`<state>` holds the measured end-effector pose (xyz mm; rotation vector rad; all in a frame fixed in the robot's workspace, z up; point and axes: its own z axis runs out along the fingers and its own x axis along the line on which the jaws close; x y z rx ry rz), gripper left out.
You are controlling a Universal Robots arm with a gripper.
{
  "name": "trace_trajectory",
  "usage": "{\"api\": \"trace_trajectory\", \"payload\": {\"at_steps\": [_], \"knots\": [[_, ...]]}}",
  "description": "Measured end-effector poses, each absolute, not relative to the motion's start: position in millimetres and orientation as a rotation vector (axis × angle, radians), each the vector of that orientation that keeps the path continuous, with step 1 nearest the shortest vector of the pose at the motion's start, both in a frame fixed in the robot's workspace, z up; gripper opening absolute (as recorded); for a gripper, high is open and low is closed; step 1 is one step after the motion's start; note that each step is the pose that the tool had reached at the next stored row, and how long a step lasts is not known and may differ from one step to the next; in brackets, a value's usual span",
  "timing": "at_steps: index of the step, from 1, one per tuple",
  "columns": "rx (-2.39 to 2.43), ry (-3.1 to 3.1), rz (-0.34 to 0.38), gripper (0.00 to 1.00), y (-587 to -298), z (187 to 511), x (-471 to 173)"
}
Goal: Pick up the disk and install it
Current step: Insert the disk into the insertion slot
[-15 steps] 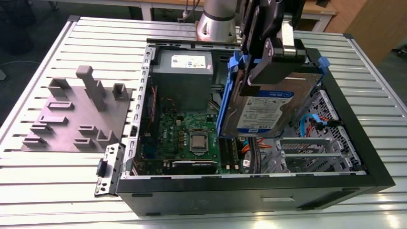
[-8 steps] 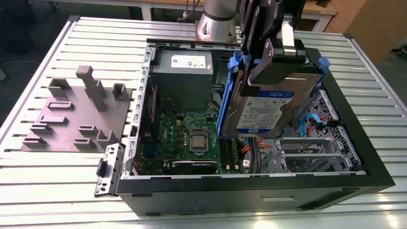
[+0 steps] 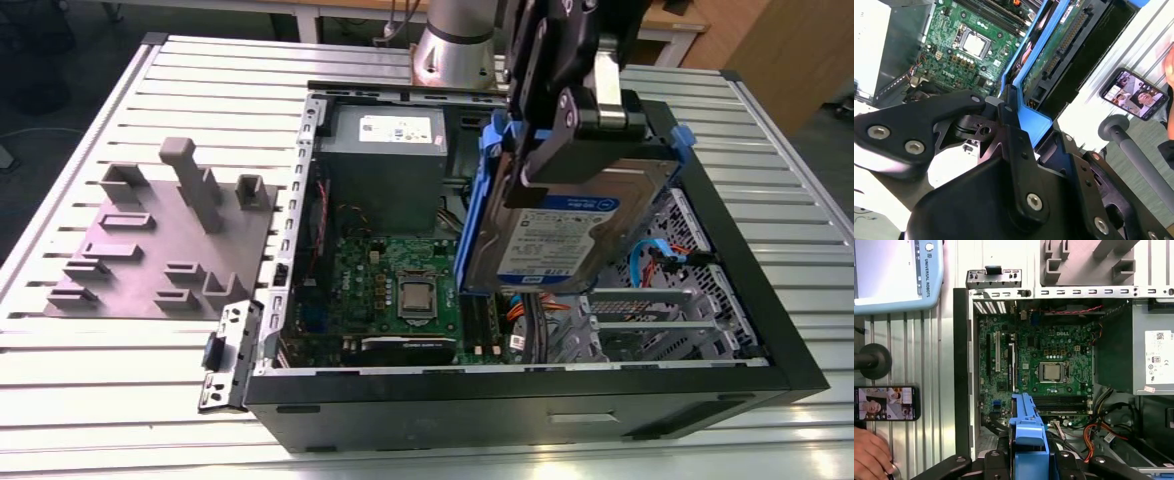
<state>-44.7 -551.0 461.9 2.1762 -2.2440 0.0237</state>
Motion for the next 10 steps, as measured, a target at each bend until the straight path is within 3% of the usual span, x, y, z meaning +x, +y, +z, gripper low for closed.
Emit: {"api": "trace_trajectory", "payload": {"at_steps": [10], "knots": [[2.176,-2.244,0.024,0.36,-562.9,460.8,-29.2]]}}
